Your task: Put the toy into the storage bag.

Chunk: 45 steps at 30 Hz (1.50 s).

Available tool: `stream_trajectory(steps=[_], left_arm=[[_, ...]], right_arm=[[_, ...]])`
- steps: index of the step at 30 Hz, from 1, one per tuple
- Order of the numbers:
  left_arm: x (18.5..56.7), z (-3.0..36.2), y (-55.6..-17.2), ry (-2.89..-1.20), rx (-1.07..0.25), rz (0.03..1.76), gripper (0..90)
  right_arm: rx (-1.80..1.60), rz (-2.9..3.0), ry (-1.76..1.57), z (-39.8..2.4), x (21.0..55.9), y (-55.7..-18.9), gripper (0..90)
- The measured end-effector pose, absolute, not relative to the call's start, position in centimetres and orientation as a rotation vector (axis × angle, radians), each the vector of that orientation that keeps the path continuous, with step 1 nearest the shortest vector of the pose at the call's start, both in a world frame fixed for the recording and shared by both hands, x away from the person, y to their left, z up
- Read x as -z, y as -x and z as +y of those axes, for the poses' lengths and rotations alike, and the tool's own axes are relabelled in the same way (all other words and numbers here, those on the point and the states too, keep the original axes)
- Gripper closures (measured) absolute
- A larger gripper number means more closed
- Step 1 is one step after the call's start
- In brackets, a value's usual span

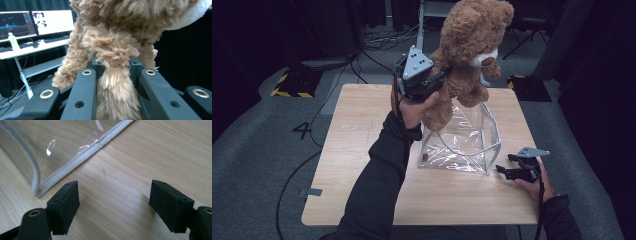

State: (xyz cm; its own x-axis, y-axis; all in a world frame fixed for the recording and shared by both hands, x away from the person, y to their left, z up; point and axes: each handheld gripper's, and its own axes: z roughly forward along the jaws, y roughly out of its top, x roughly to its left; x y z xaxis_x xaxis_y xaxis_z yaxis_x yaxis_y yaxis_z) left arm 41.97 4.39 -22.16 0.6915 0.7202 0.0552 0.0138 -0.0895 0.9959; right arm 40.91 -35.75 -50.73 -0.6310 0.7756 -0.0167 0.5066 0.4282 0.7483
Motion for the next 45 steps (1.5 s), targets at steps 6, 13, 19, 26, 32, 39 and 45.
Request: stream_trajectory(steps=[6,13,19,26,32,39,45], left_arm=[[22.0,1.8,-42.3,-1.607,-0.670,0.611,75.3],[22.0,-0.5,-42.2,-1.628,-0.641,0.619,75.4],[23.7,-2.5,-42.4,-1.628,-0.634,0.698,75.6],[25.6,-1.9,-43.2,-1.619,-0.638,0.758,75.8],[27.3,-0.9,-43.3,-1.638,-0.645,0.780,75.7],[29.2,-0.2,-44.0,-1.677,-0.607,0.789,75.2],[30.0,-0.1,-44.2,-1.698,-0.597,0.751,74.7]], right_arm=[[-1.036,2.327,-1.096,-35.8,50.7,-40.9,23.9],[-1.037,2.328,-1.097,-35.7,50.7,-40.9,23.8],[-1.035,2.326,-1.094,-35.7,50.7,-40.9,23.8],[-1.035,2.326,-1.094,-35.7,50.7,-40.9,23.7],[-1.036,2.326,-1.096,-35.7,50.7,-40.9,23.7],[-1.036,2.326,-1.097,-35.7,50.7,-40.9,23.7],[-1.036,2.326,-1.097,-35.7,50.7,-40.9,23.7]])
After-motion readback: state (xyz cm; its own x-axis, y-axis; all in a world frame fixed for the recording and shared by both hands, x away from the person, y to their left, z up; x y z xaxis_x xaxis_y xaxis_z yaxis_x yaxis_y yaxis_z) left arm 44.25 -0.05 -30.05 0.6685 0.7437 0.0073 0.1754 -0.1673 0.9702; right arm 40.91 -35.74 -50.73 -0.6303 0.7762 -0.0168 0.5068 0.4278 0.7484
